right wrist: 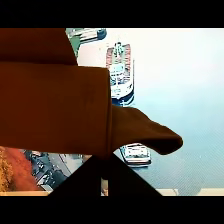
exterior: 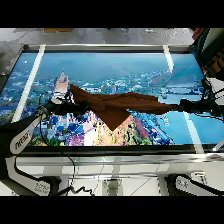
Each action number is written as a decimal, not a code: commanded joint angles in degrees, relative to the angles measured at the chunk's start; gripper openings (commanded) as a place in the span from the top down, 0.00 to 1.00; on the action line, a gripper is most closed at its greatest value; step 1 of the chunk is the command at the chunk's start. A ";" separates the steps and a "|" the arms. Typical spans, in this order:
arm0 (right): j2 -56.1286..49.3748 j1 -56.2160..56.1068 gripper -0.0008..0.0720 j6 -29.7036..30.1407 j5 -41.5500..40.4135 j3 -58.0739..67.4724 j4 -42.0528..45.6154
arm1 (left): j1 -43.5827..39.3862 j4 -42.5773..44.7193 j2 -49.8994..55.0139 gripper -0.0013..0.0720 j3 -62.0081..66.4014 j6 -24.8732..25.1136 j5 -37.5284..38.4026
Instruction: Fold the clothes and pants, and hang the long-sleeved shirts on hangers.
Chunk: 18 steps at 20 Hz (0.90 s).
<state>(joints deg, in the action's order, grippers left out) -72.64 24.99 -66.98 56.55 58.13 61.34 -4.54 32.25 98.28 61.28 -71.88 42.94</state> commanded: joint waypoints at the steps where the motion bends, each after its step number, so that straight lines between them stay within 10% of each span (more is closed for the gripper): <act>1: 0.28 -0.04 0.97 0.02 2.19 0.09 -0.07 | 0.00 -0.20 -1.84 0.97 1.14 7.65 1.03; 18: 37.75 -0.02 0.97 0.00 2.32 9.03 -3.10 | 18.23 -0.15 -64.06 0.96 7.19 14.21 -6.08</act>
<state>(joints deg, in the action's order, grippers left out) -42.50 24.99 -66.76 59.20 62.70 60.20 10.61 32.01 44.69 68.36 -59.22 41.23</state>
